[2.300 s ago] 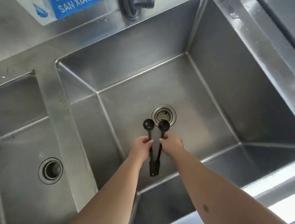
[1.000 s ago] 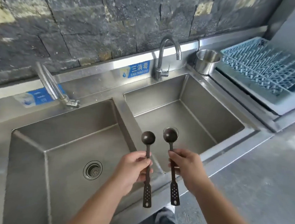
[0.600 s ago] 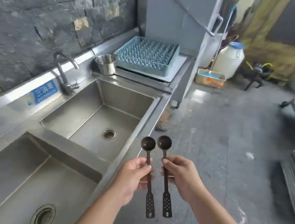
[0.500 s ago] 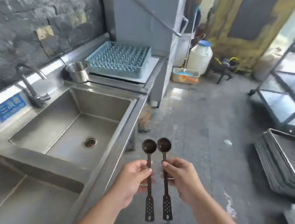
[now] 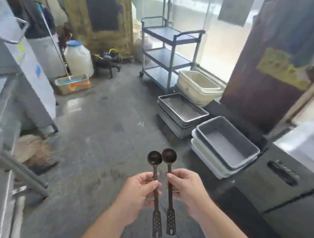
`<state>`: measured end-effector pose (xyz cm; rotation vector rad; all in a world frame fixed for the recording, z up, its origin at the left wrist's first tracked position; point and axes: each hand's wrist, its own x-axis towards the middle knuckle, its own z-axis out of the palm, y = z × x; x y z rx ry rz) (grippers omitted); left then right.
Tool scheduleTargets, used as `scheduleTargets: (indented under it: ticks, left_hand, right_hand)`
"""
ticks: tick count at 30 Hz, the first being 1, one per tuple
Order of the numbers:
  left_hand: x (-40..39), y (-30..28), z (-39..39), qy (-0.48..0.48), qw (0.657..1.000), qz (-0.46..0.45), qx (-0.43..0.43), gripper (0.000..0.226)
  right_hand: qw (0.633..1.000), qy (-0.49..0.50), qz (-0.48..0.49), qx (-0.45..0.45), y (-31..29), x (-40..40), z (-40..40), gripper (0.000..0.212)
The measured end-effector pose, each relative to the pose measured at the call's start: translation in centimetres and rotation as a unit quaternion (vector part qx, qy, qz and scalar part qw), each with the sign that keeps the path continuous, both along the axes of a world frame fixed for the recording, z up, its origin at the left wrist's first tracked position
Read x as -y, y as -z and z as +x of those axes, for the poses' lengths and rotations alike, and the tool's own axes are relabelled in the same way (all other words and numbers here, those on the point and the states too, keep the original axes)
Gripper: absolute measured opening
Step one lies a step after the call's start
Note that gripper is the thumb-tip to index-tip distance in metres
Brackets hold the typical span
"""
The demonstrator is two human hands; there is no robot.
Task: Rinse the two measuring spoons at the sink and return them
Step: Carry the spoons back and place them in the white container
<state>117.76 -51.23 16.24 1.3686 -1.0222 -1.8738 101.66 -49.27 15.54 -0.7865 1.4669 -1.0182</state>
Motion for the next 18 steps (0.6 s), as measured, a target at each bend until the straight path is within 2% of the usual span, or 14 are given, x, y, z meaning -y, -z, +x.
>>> scheduleTargets:
  ticks: [4,9,18]
  left_hand:
    - [-1.0,0.2,-9.9,0.117,0.993,0.012,-0.010,0.019]
    - [-3.0,0.4,-20.2,0.266,0.964,0.024,-0.015,0.020]
    - [-4.5,1.2,-35.3,0.457,0.888,0.032,-0.017,0.023]
  right_hand:
    - [0.993,0.119,-0.006,0.024,0.2,-4.7,-9.4,0.010]
    - [0.967,0.254,0.011,0.020,0.4,-10.9,-17.9,0.007]
    - [0.887,0.461,0.023,0.025,0.8,-17.4,-27.5,0.011]
